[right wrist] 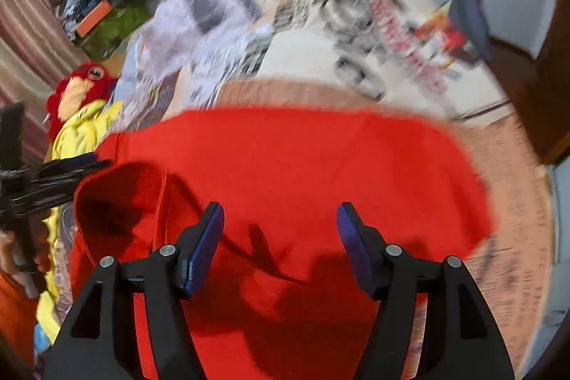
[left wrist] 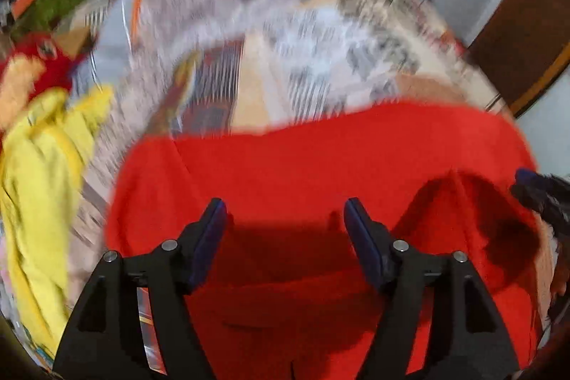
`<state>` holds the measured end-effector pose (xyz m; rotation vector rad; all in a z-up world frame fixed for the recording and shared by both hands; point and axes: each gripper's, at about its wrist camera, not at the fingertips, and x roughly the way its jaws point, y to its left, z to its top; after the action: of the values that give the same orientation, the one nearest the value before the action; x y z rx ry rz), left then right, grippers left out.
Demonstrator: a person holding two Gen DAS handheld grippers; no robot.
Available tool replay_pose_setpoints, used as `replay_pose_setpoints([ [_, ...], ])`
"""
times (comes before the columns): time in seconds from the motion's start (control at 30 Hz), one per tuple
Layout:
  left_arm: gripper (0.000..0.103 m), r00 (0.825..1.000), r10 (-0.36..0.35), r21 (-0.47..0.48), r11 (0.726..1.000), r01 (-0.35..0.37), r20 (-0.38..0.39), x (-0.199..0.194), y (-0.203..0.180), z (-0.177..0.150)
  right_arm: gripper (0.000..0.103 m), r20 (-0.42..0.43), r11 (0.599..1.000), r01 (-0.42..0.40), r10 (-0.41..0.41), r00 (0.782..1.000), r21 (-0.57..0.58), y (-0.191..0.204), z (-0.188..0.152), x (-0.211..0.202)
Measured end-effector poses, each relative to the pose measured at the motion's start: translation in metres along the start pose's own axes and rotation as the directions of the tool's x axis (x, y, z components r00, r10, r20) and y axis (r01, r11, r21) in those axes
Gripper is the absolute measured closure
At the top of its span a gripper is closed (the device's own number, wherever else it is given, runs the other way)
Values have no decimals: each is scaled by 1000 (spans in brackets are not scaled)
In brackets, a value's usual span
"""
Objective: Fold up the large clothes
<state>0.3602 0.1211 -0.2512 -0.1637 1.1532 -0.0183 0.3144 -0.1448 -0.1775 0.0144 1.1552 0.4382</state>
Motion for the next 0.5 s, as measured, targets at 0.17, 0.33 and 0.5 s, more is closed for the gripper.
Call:
replay_pose_setpoints([
  [0.17,36,989,-140,-15,990,139,-46,3,9,-40,41,-81,999,-26,23,996,-32,0,-33,10],
  [0.33,33,995,-91,85,992,94,-42,-16,13,-95,37,-78,991,5,-16,997,-135,7,-57,-12],
  [0.5,27,999,0,35,999,1,-40,-22,28,-125,31,-51,986,57,-66,996,-159,11,-74,-21],
])
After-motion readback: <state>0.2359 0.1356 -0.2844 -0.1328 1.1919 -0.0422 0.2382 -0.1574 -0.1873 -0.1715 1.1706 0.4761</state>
